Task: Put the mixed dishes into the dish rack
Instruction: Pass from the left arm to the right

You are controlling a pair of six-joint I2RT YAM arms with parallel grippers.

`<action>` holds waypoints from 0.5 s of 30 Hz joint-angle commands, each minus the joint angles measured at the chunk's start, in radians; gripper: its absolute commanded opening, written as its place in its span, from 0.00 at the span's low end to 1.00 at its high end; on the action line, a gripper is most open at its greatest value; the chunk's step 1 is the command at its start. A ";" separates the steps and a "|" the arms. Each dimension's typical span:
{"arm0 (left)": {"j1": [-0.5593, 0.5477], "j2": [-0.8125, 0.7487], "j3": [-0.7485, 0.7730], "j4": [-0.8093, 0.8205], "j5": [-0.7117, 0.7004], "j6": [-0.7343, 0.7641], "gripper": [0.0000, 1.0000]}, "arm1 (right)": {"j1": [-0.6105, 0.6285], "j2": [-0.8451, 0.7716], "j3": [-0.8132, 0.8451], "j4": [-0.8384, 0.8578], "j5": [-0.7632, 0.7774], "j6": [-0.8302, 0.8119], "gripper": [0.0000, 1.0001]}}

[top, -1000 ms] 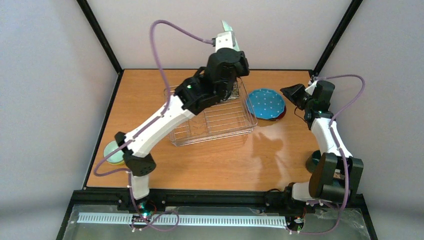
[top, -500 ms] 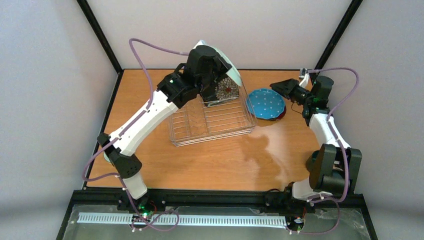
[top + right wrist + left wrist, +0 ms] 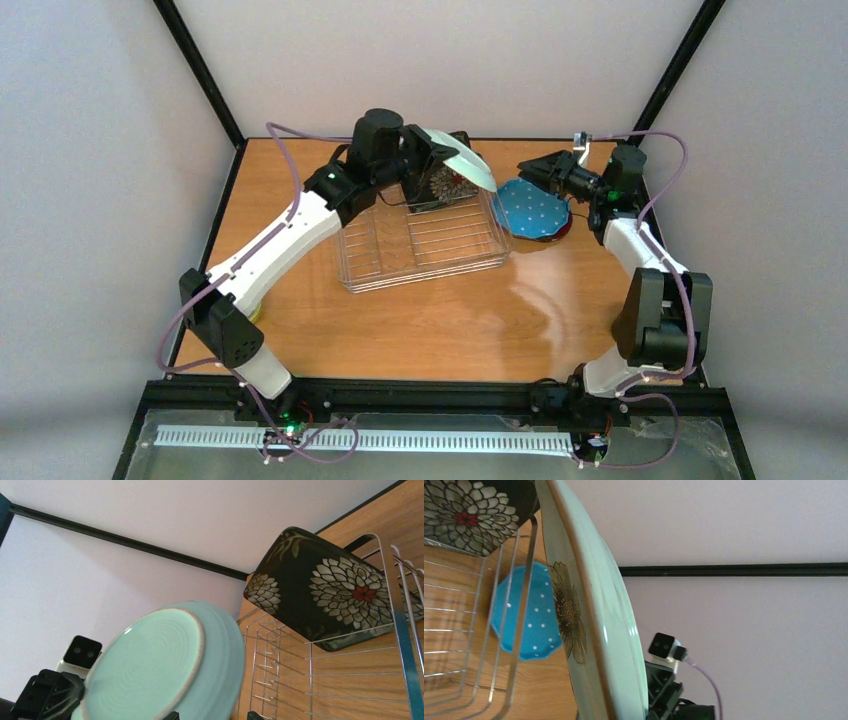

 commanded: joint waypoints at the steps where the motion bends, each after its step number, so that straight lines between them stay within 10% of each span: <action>1: 0.031 -0.111 -0.024 0.268 0.092 -0.134 0.00 | 0.011 0.003 0.038 -0.028 -0.028 -0.070 0.77; 7: 0.042 -0.160 -0.093 0.291 0.086 -0.286 0.00 | 0.068 -0.077 0.192 -0.444 0.189 -0.568 0.76; 15: 0.061 -0.195 -0.152 0.257 0.057 -0.431 0.00 | 0.071 -0.214 0.195 -0.505 0.377 -0.774 0.75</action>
